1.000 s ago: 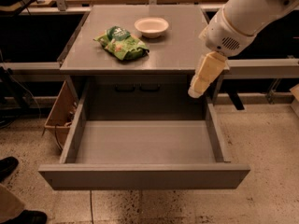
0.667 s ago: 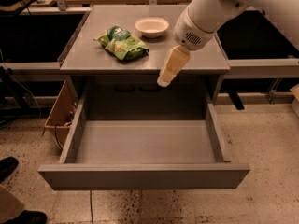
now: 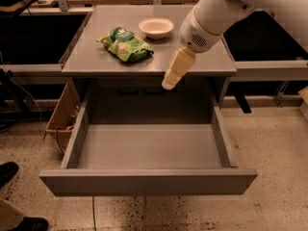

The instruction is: Place green rice chip bag into top drawer

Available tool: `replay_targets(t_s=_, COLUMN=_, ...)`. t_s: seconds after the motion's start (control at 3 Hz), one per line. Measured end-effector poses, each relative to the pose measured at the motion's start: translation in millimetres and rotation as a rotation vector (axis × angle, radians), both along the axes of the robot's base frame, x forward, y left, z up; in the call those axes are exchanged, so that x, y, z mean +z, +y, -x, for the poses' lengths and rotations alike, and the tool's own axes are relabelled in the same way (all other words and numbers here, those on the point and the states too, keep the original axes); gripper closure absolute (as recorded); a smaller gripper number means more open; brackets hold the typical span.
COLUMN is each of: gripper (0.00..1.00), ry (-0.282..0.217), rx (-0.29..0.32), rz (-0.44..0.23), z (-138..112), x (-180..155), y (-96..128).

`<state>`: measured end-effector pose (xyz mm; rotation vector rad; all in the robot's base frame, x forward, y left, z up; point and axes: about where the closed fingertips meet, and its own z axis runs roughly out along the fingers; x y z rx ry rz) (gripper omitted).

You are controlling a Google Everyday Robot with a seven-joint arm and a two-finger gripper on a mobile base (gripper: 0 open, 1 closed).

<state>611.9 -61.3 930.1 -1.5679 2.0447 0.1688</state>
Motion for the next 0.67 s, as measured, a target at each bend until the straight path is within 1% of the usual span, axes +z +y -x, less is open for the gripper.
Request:
replay_targets(t_s=0.33, gripper=0.0, ry=-0.016, rx=-0.03, rz=-0.067, z=-20, x=-15, y=22)
replay_targets(t_s=0.67, gripper=0.0, ry=-0.029, rx=-0.093, rz=-0.144, z=-45, x=-30, y=40)
